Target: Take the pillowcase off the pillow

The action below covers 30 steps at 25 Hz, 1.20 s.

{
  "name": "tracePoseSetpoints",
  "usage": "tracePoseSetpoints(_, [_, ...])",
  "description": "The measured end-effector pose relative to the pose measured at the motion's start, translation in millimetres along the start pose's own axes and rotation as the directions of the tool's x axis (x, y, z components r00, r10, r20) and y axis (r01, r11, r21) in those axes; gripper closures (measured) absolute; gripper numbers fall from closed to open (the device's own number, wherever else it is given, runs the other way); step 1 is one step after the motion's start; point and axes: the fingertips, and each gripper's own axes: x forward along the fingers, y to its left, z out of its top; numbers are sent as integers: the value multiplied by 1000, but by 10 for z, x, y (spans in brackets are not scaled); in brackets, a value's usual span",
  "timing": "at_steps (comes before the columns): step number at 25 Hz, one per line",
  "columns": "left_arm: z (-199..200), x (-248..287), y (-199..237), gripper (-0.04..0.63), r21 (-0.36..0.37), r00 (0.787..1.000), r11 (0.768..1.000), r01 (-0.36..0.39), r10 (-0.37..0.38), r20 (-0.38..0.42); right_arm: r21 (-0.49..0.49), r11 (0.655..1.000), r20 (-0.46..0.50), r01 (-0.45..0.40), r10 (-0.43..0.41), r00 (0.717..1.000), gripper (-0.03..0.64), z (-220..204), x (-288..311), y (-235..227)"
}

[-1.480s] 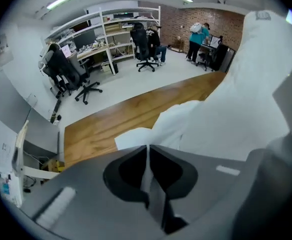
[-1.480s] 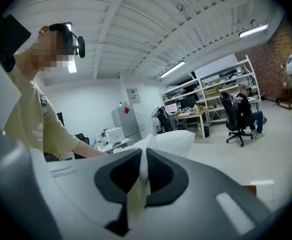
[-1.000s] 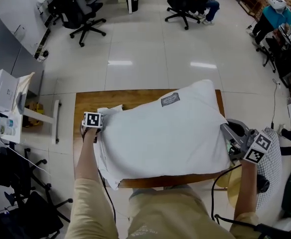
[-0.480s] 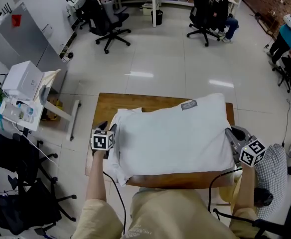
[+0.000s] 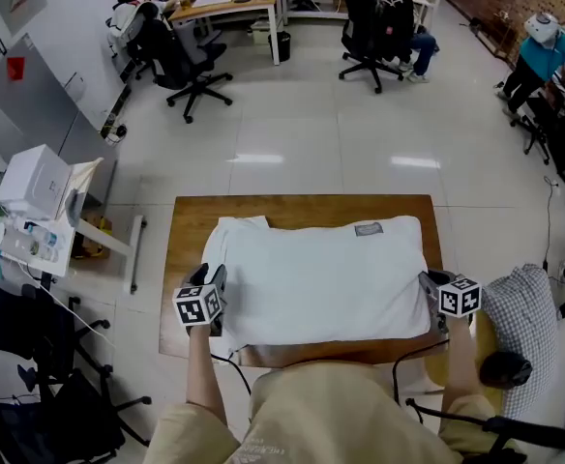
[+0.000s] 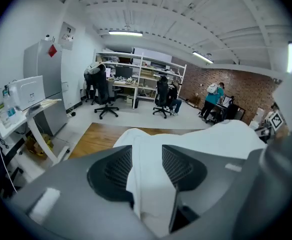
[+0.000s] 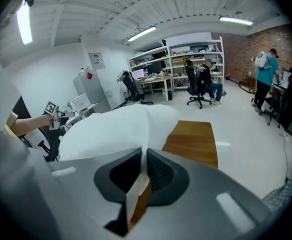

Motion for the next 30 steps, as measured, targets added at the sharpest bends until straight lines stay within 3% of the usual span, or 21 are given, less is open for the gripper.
tracePoseSetpoints(5, [84,-70,-314,414,32,999,999,13,-14,41,115,986,-27,119,-117,993,571,-560,53,-481])
tracePoseSetpoints(7, [167,-87,-393,414,55,998,998,15,-18,56,152,972,-19,181,-180,983,382,-622,47,-658])
tracePoseSetpoints(8, [211,-92,-439,414,66,998,998,18,-22,63,157,965,-6,209,-211,978,298,-597,15,-720])
tracePoseSetpoints(10, [294,-112,-557,414,95,996,995,31,-38,80,137,958,36,253,-260,965,240,-454,-92,-750])
tracePoseSetpoints(14, [520,-197,-891,410,180,985,982,50,-78,155,82,962,257,260,-272,927,224,237,-391,-501])
tracePoseSetpoints(17, [742,-294,-1146,399,235,969,971,54,-108,222,-5,971,417,239,-215,883,224,883,-576,-89])
tracePoseSetpoints(20, [960,-431,-1361,393,263,951,962,68,-143,275,-119,970,518,210,-119,847,224,1410,-636,506])
tracePoseSetpoints(27, [1289,-712,-1743,371,296,907,954,53,-170,385,-263,961,663,88,113,740,229,2021,-691,1603])
tracePoseSetpoints(30, [1341,-812,-1796,368,303,893,952,49,-178,413,-334,942,659,21,217,721,239,2107,-598,2024])
